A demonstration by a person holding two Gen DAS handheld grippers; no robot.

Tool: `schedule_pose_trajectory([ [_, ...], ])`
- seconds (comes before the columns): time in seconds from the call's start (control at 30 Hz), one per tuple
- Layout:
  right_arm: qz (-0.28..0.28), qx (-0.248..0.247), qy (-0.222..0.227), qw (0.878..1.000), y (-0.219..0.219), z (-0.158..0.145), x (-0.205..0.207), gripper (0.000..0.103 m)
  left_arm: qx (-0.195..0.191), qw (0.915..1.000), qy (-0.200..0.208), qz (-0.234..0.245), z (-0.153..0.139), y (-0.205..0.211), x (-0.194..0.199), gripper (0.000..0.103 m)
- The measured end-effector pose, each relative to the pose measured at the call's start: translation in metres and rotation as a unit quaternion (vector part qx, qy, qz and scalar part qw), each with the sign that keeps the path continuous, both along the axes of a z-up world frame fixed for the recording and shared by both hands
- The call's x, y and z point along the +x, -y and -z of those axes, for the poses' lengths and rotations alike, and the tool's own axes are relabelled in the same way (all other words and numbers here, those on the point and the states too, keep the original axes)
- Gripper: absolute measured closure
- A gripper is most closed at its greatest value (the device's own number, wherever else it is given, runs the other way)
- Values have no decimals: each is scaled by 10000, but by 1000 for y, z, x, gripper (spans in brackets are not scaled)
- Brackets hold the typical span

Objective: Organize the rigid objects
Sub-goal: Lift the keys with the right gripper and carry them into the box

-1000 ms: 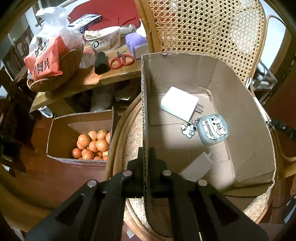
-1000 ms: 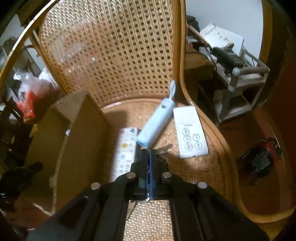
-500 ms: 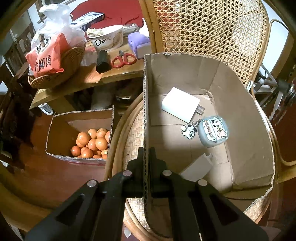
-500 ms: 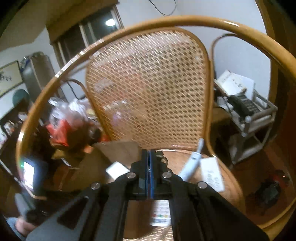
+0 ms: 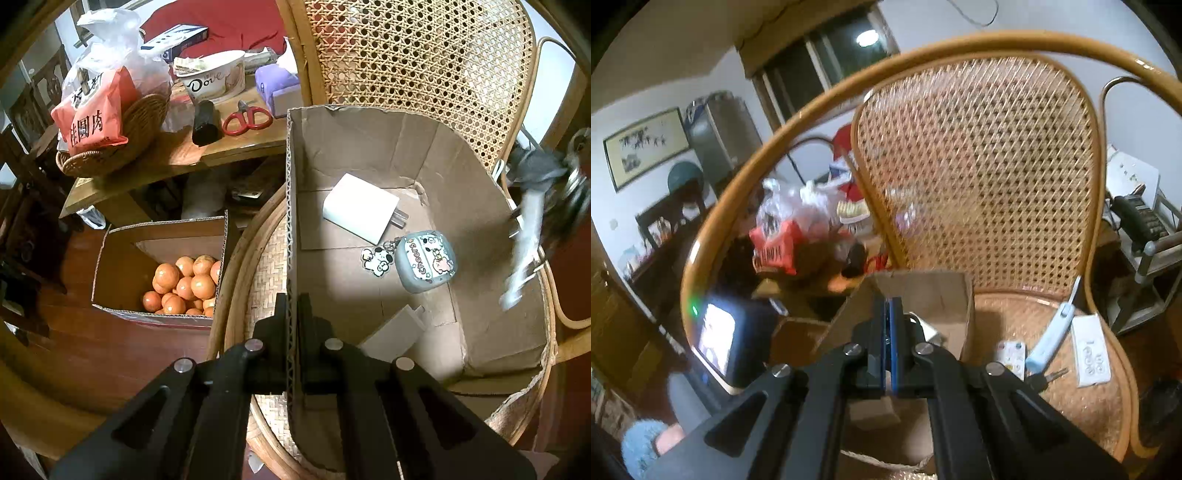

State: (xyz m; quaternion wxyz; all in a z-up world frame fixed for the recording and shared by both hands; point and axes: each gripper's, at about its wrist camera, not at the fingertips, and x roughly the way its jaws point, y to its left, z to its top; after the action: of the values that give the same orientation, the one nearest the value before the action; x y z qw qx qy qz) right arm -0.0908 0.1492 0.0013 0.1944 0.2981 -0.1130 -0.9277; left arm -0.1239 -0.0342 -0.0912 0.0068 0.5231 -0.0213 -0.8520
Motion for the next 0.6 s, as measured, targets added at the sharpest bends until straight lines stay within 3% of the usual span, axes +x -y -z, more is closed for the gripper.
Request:
schedule_pose_trajectory([
  [0.23, -80, 462, 458, 9979, 11, 31, -8, 100, 7, 10000, -1, -4, 0, 0, 0, 99],
  [0.4, -121, 465, 736, 9961, 5, 45, -12, 100, -1, 10000, -7, 9, 0, -1, 0, 99],
  [0.6, -110, 617, 601, 9962, 2, 40, -6, 99, 12, 10000, -21, -2, 0, -1, 2, 99],
])
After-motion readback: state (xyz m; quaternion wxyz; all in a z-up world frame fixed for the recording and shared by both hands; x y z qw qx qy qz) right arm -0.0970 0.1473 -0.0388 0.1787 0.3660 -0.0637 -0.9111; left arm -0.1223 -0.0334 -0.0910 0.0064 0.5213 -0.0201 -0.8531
